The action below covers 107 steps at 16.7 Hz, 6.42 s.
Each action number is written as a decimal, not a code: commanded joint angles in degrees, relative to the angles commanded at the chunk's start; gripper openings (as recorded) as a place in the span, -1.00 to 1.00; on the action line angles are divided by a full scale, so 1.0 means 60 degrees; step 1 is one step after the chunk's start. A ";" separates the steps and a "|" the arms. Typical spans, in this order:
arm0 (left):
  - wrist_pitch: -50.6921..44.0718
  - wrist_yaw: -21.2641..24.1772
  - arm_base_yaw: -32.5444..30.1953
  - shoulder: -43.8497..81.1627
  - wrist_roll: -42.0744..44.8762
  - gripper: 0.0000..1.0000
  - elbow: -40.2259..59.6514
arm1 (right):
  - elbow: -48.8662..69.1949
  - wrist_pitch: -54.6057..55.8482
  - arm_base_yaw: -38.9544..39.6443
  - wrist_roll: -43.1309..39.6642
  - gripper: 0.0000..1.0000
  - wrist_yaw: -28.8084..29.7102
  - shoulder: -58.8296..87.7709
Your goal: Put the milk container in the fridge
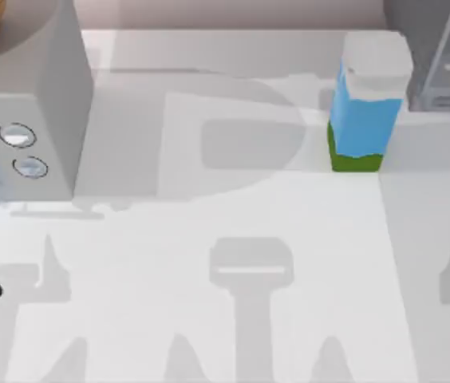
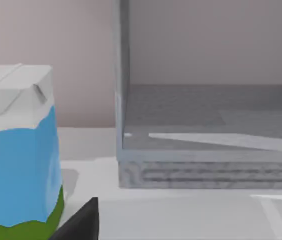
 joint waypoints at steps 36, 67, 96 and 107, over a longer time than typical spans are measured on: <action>0.0000 0.0000 0.0000 0.0000 0.0000 1.00 0.0000 | 0.7300 1.0470 0.4524 0.1177 1.00 0.4713 2.0008; 0.0000 0.0000 0.0000 0.0000 0.0000 1.00 0.0000 | 0.9204 0.9886 0.3936 0.1020 -1.00 0.4158 2.1252; 0.0000 0.0000 0.0000 0.0000 0.0000 1.00 0.0000 | 1.0522 0.4456 0.3896 0.1044 -1.00 0.3998 1.7114; 0.0000 0.0000 0.0000 0.0000 0.0000 1.00 0.0000 | 0.5761 0.2456 0.2154 0.0535 -1.00 0.2169 0.8643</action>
